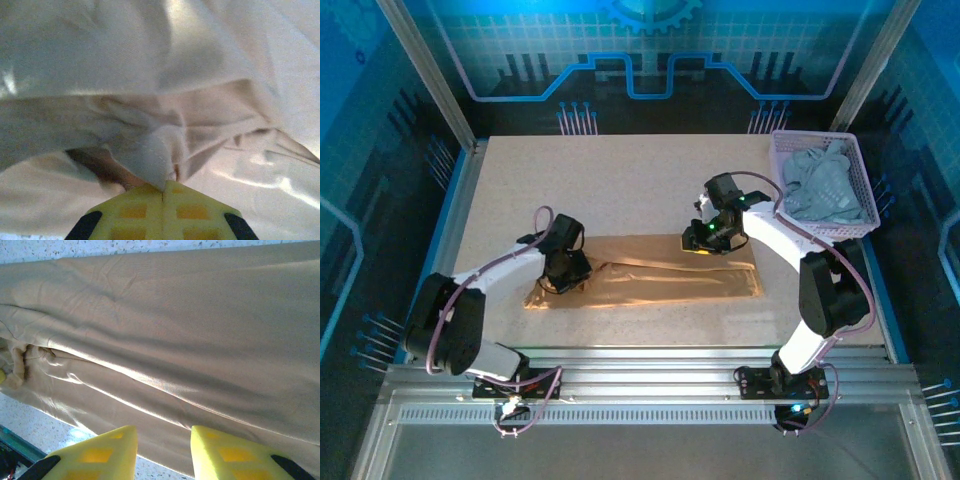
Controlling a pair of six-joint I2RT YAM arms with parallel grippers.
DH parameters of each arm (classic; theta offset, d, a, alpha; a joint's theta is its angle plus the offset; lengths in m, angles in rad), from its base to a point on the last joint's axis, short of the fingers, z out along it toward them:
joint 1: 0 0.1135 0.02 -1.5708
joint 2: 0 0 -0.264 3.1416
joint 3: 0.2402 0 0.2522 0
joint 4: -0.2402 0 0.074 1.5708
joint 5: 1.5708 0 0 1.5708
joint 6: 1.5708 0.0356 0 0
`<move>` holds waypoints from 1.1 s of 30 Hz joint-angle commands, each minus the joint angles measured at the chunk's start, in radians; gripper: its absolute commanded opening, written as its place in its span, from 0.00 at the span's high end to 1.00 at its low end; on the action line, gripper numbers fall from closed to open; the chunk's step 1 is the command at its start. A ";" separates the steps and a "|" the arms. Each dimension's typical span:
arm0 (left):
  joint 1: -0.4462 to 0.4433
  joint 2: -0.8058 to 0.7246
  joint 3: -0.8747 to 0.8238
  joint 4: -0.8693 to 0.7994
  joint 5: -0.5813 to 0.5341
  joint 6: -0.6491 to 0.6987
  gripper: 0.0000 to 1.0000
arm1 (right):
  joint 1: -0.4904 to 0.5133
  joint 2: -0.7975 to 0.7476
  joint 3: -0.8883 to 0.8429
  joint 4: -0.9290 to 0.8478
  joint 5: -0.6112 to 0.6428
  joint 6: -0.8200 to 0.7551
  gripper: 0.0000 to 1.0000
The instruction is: Fold and stack the t-shirts
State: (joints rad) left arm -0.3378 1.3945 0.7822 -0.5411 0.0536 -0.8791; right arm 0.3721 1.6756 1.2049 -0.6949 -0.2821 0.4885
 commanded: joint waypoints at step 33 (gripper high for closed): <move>0.141 -0.171 0.039 -0.201 0.157 -0.161 0.56 | 0.022 0.049 0.025 0.014 -0.040 -0.010 0.66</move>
State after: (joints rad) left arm -0.2790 1.2770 0.7849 -0.6941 0.2314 -1.0634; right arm 0.3737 1.6978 1.2037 -0.6811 -0.2974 0.4881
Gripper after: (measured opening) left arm 0.431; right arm 0.346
